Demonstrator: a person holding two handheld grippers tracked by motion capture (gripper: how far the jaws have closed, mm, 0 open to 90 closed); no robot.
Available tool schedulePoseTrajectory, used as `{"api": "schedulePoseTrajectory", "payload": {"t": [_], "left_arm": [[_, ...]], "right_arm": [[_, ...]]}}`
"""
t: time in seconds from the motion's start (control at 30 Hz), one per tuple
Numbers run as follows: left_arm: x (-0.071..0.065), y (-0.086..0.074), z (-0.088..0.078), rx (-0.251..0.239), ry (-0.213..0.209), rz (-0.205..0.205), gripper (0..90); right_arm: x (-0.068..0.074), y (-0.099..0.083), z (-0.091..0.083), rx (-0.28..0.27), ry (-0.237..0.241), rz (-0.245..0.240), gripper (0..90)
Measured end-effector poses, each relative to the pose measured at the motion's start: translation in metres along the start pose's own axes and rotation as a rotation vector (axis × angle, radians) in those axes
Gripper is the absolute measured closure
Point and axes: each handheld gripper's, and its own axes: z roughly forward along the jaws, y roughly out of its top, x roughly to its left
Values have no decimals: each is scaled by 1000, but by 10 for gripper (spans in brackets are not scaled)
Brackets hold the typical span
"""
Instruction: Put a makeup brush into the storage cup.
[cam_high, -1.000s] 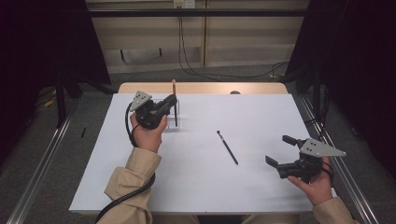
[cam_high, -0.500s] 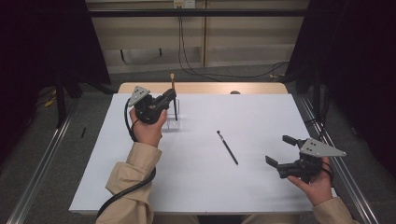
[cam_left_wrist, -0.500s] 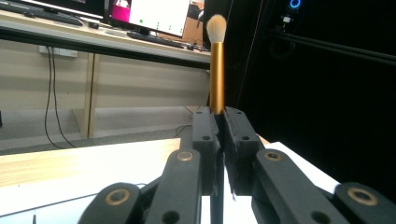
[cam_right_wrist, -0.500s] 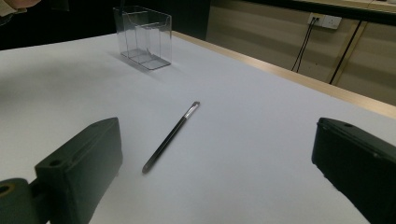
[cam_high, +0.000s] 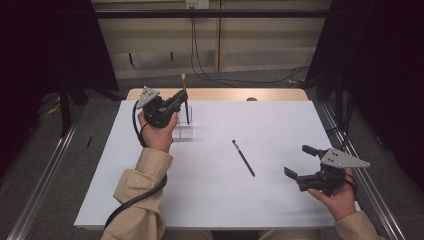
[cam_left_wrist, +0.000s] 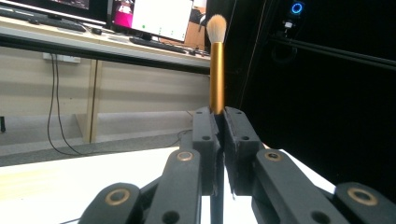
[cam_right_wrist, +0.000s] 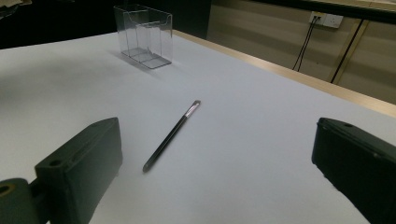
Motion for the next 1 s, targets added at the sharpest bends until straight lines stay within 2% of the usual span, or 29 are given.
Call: {"api": "schedulePoseTrajectory", "payload": {"t": [0.3, 0.53, 0.57, 1.0], "left_arm": [[2, 2, 5, -22, 3, -12, 841], [5, 5, 8, -14, 9, 12, 841], [5, 5, 9, -25, 16, 2, 841], [7, 5, 15, -40, 31, 14, 841]], "right_arm": [[0, 0, 0, 5, 3, 1, 14], [0, -1, 1, 8, 7, -1, 14], [0, -1, 0, 7, 7, 0, 14], [-1, -1, 0, 3, 3, 2, 15]]}}
